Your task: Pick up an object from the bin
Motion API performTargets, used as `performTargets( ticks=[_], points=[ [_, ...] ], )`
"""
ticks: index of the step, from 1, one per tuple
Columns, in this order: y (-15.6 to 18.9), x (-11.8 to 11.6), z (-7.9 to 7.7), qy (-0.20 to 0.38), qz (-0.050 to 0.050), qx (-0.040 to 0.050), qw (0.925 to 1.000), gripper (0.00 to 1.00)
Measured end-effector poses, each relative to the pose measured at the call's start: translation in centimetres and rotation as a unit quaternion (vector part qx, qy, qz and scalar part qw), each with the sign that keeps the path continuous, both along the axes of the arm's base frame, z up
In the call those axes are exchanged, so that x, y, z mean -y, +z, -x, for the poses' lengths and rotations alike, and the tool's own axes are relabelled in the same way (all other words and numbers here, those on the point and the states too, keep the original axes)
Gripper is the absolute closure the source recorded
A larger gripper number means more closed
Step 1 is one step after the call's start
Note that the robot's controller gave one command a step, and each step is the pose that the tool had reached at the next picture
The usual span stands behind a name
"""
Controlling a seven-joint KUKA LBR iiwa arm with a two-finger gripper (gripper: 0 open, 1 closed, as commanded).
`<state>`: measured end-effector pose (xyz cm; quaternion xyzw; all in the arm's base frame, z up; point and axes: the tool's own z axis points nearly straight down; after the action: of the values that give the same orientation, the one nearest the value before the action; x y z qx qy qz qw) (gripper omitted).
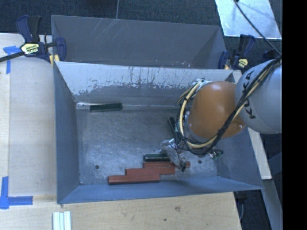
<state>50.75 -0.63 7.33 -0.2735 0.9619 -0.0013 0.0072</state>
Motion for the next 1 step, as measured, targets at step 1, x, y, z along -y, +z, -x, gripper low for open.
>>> performTargets(
  ticks=[1],
  points=[
    [-0.27, -0.01, 0.28, 0.000, 0.000, -0.0041, 1.0000, 0.00]
  ],
)
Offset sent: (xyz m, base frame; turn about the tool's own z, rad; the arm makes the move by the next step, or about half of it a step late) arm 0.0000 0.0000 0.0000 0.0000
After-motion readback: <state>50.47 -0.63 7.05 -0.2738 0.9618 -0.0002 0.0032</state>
